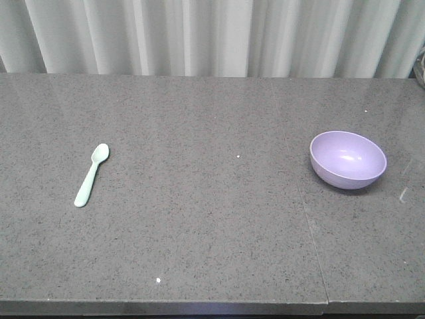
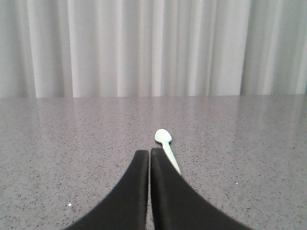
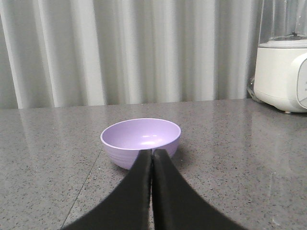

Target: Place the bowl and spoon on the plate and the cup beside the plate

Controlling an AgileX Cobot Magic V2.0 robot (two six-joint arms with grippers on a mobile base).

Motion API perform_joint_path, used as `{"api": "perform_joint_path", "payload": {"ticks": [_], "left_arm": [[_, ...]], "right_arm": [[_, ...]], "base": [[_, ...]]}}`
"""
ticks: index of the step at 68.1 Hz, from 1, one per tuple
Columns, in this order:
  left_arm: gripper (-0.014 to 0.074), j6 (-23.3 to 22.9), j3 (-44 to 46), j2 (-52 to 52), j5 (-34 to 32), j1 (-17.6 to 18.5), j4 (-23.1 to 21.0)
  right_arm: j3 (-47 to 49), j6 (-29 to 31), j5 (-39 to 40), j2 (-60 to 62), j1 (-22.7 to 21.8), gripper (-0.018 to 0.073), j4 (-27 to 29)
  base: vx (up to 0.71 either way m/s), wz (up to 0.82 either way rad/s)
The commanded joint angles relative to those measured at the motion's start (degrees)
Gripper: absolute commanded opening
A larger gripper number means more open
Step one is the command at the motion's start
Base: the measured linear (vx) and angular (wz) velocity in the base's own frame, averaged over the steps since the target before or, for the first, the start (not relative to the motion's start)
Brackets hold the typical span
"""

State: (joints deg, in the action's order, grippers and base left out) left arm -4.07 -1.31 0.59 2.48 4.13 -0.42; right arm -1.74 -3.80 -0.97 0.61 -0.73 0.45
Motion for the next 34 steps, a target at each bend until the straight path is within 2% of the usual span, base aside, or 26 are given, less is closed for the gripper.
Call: {"api": "perform_joint_path", "payload": {"ticks": [1,34], "left_arm": [[-0.0006,0.11,1.02,0.82,-4.33,-0.05,-0.46],[-0.0006,0.11,1.02,0.82,-4.33,-0.05,-0.46]], "right_arm": [[-0.36,0.3,4.18,0.5,-0.37,-0.0011,-0.45],[-0.36,0.3,4.18,0.5,-0.37,-0.0011,-0.45]], "base": [[0.05,0.01],[0.02,0.0]]}}
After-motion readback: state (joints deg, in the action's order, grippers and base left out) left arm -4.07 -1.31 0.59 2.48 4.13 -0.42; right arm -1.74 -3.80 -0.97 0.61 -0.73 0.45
